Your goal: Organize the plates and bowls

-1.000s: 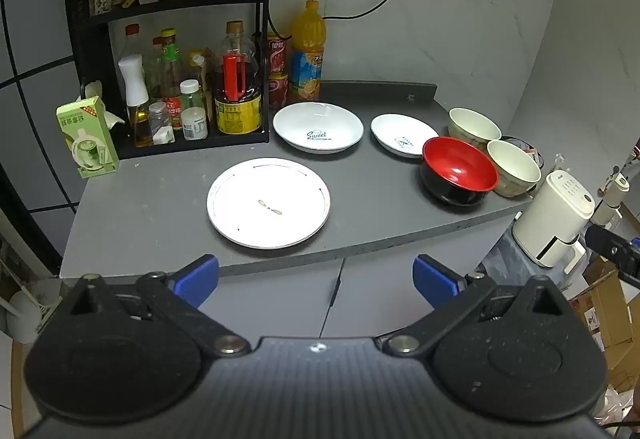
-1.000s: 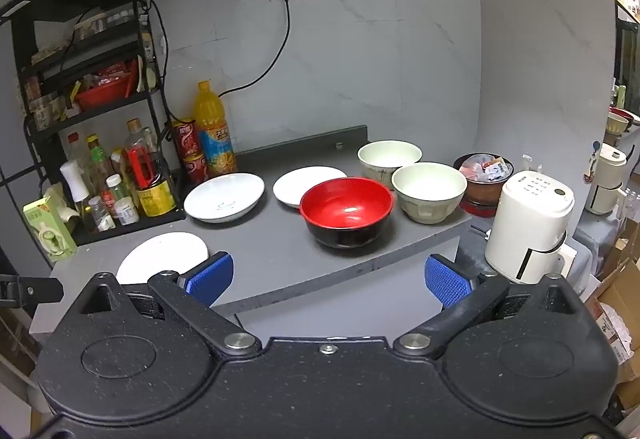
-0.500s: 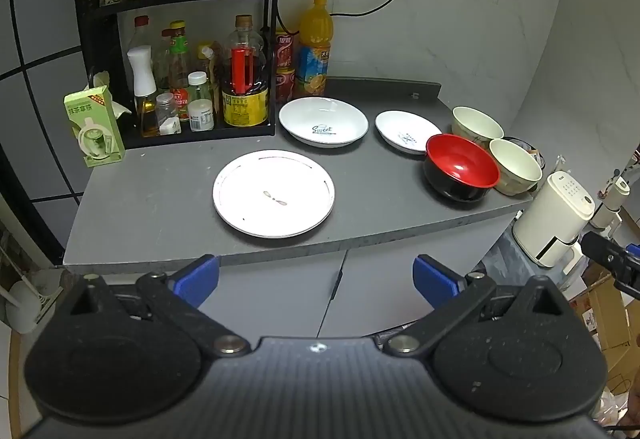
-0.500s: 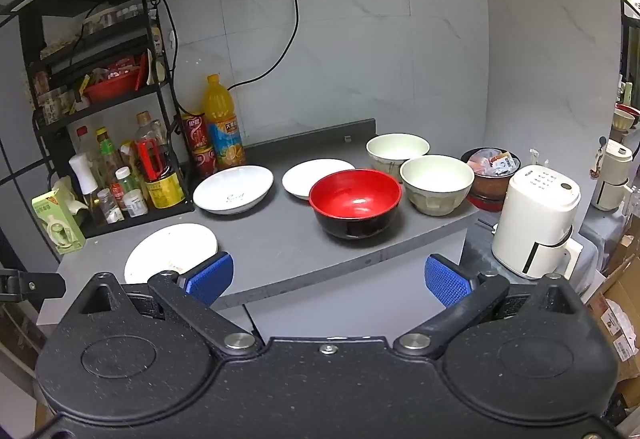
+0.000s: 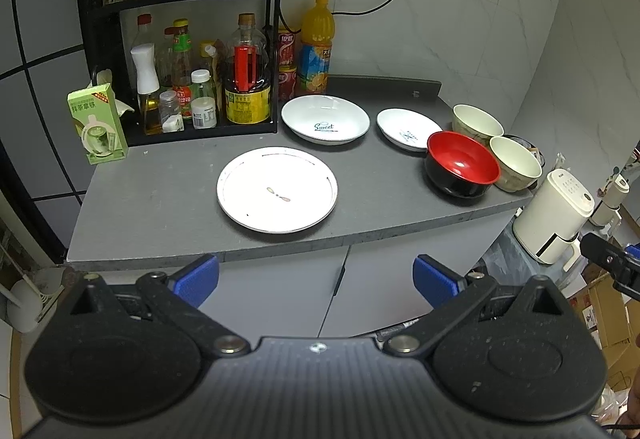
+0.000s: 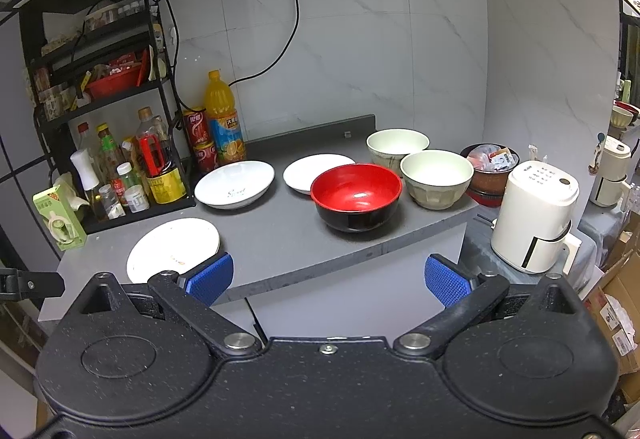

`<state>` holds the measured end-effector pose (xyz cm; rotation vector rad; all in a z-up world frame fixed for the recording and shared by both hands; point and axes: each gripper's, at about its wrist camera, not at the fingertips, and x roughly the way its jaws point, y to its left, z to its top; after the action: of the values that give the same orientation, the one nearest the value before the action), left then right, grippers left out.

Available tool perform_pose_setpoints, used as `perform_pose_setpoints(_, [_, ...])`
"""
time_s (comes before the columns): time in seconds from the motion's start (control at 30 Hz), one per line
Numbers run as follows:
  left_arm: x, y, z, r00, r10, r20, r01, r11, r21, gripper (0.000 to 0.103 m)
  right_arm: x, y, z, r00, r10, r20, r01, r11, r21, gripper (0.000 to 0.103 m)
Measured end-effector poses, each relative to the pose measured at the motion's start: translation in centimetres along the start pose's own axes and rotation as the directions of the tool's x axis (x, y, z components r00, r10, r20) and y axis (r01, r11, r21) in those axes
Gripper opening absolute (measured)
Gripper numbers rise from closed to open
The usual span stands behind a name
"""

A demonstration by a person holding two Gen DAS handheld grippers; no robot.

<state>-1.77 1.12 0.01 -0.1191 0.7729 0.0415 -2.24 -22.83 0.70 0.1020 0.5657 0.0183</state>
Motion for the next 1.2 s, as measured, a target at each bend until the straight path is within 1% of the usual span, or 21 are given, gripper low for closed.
perform_pose_setpoints(0.33, [-0.2,0.2,-0.2,1.0,0.001,0.001,-0.001,1.0,-0.003,0.102,-0.3,0.1,-0.1,1.0,-0.003,0.004,0.003,1.0,-0.004,0.103])
perform_pose_setpoints(0.57, [-0.5,0.4,-0.2,1.0,0.003,0.01,-0.002,1.0,-0.007,0.102,-0.9,0.2,-0.2,1.0,0.01,0.013,-0.009,1.0,-0.01,0.103])
perform_pose_setpoints(0.93, [-1.2,0.0,-0.3,1.0,0.005,0.014,-0.005,1.0,-0.002,0.102,-1.2,-0.1,0.1,1.0,0.014,0.008,-0.014,1.0,-0.011,0.103])
perform_pose_setpoints(1.2, [-1.3,-0.5,-0.4,1.0,0.006,0.011,-0.006,1.0,0.003,0.102,-1.5,-0.5,0.3,1.0,0.014,0.02,-0.014,1.0,-0.007,0.103])
